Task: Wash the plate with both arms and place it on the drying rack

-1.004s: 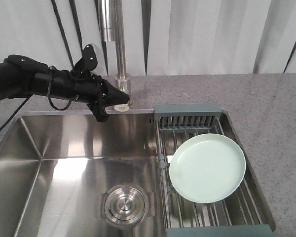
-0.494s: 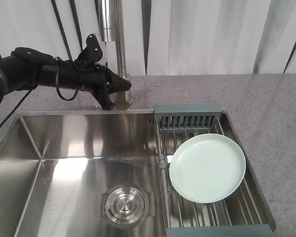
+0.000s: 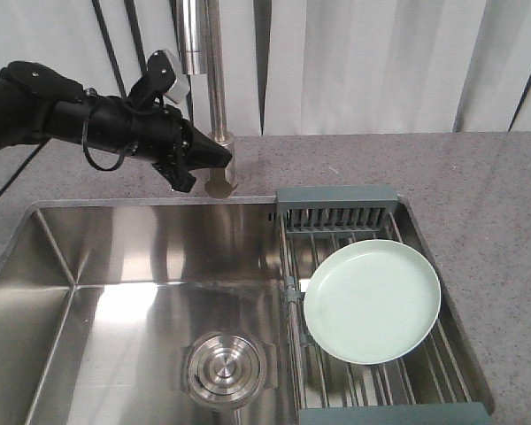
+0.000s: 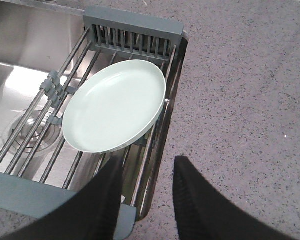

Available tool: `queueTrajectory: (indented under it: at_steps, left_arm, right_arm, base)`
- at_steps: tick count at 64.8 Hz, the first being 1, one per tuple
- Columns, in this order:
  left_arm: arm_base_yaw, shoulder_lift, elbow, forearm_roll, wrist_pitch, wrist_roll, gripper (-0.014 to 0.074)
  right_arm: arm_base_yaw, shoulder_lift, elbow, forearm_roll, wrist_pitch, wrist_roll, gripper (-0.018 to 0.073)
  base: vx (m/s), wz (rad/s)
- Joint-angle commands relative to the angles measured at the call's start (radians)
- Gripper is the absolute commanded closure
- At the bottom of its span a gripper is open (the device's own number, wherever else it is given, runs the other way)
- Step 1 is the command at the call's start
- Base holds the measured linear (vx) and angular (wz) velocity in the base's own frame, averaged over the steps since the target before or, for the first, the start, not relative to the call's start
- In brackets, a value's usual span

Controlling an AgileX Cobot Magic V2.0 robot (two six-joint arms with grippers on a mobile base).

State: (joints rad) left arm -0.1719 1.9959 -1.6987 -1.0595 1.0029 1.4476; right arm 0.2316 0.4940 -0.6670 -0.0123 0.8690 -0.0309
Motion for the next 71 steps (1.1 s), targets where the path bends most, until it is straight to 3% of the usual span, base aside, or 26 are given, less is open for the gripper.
queueTrajectory:
  at_steps: [1,25,29,36,51,71]
  left_arm:
    - [0.016,-0.097,-0.032,0.066,-0.014,-0.198,0.0603]
    - [0.026,-0.255,-0.025,0.582,-0.028,-0.932,0.0603]
    - [0.026,-0.296,0.007,0.647,-0.067,-1.017,0.0603]
    - [0.026,-0.383,0.105,0.681,-0.138,-1.081,0.0603]
    - [0.026,-0.596,0.394,0.697,-0.286,-1.117,0.0603]
    - [0.026,-0.864,0.702,0.864,-0.375,-1.297,0.0603]
  right_arm:
    - [0.0,0.005,-0.024,-0.002,-0.063,0.001,0.0314]
    - [0.0,0.005,-0.024,-0.002,-0.063,0.001,0.0314]
    - [0.0,0.005,-0.024,-0.002,-0.063,0.001,0.0314]
    - [0.0,0.005,-0.024,-0.002,-0.063,0.001,0.0314]
    - [0.0,0.005,-0.024,-0.002,-0.063,0.001,0.0314]
    - [0.0,0.005,-0.024,-0.002,-0.063,0.001,0.0314]
  base:
    - [0.0,0.0]
    - [0.0,0.0]
    - [0.0,0.0]
    - [0.0,0.0]
    - [0.0,0.0]
    - [0.0,0.0]
